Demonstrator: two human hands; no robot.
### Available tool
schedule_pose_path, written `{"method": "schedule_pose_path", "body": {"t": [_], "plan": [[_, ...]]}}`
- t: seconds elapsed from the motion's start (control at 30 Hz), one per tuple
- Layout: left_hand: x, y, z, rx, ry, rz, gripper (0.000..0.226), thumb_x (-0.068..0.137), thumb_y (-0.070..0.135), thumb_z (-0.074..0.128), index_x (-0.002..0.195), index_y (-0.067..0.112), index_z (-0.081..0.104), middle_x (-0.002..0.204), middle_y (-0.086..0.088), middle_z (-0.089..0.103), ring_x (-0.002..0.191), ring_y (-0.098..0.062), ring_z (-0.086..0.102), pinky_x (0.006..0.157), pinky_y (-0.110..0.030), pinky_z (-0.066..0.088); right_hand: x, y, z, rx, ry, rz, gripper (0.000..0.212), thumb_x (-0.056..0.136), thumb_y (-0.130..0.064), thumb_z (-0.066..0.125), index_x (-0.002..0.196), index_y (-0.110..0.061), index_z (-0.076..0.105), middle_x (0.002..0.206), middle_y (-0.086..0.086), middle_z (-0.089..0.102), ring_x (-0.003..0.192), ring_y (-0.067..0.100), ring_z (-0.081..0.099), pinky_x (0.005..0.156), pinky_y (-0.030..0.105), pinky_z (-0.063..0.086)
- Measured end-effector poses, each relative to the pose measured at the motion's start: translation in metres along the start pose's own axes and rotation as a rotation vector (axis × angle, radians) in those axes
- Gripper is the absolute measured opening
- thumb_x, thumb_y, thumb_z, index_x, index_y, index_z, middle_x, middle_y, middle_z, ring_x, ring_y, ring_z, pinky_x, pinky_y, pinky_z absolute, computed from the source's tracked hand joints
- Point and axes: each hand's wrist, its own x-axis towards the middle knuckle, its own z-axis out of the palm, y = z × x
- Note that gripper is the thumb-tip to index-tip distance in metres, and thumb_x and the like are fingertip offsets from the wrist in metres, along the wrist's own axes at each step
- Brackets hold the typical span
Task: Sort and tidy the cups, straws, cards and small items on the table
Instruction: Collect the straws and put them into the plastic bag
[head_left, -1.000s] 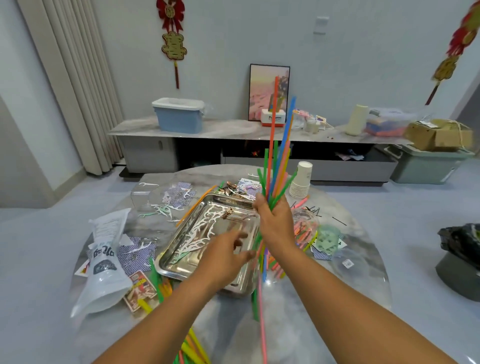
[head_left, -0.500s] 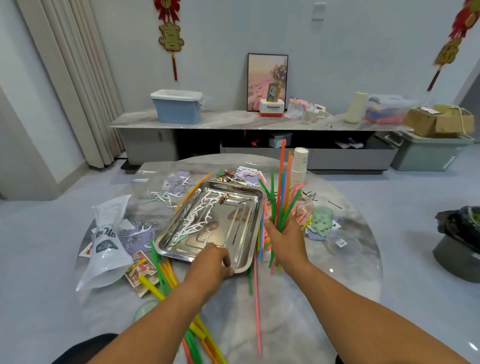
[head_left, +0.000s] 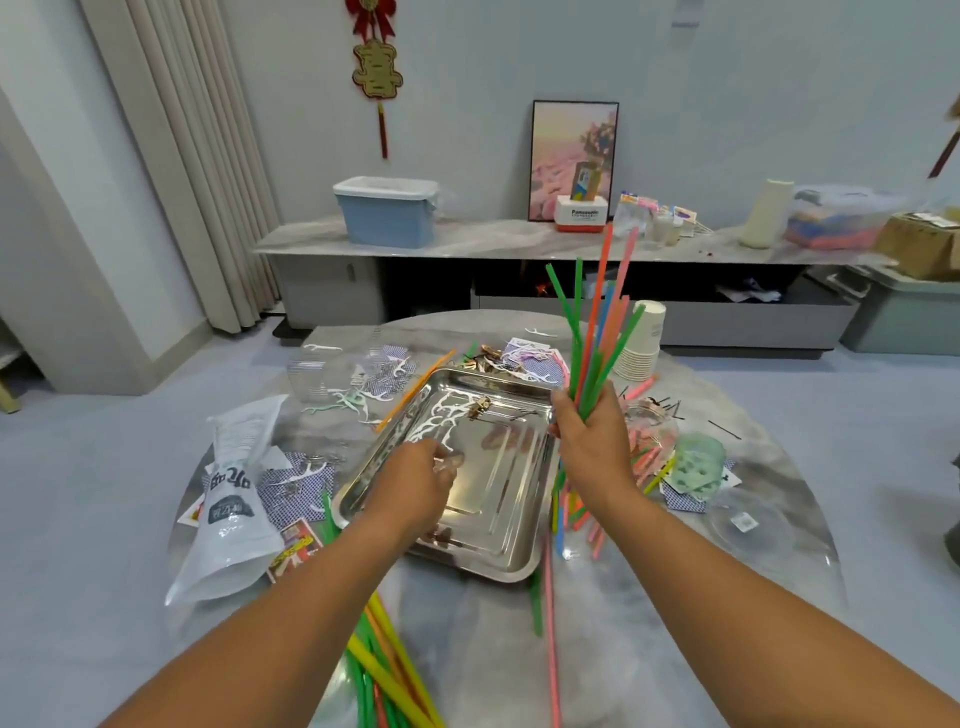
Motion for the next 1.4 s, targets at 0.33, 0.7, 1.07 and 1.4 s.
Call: {"method": "schedule_pose_path", "body": {"t": [0.33,0.7,1.07,1.4], "plan": [[0.078,-0.023,-0.002,0.281,0.221,-0.049,0.034,0.096,0.009,0.060,0.129,0.014,0.062,0.117,-0.011,0.066,0.108,-0.031,0.058,0.088,-0.045,0.050,0.019,0.030,0.044,0.090,-0.028,0.022,0.009,0.101,-0.030,0.061,0.103,-0.023,0.055,0.083,0.000,0.061,0.072,0.010,0.068,0.071,0.037,0.055],[0.129,-0.038,0.002,0.380,0.135,-0.221,0.021,0.096,0.004,0.055,0.106,0.011,0.072,0.096,-0.011,0.071,0.085,-0.030,0.063,0.071,-0.038,0.049,0.023,0.044,0.051,0.132,-0.064,0.100,0.012,0.100,-0.032,0.062,0.106,-0.022,0.058,0.078,-0.001,0.066,0.078,0.021,0.072,0.068,0.035,0.051],[0.047,0.038,-0.029,-0.521,-0.062,-0.073,0.009,0.089,0.003,0.074,0.091,0.010,0.069,0.081,-0.011,0.071,0.067,-0.016,0.071,0.069,-0.033,0.060,0.010,-0.005,0.058,0.253,-0.125,0.168,0.028,0.099,-0.026,0.066,0.116,-0.004,0.061,0.098,0.009,0.073,0.088,0.020,0.074,0.083,0.052,0.061],[-0.059,0.061,-0.039,-0.658,-0.142,-0.055,0.006,0.092,-0.003,0.068,0.090,0.001,0.066,0.071,-0.011,0.063,0.063,-0.021,0.057,0.065,-0.032,0.050,-0.048,-0.053,0.040,0.171,-0.212,0.060,0.024,0.089,-0.010,0.072,0.107,-0.003,0.057,0.085,0.019,0.071,0.075,0.028,0.075,0.072,0.045,0.063]]}}
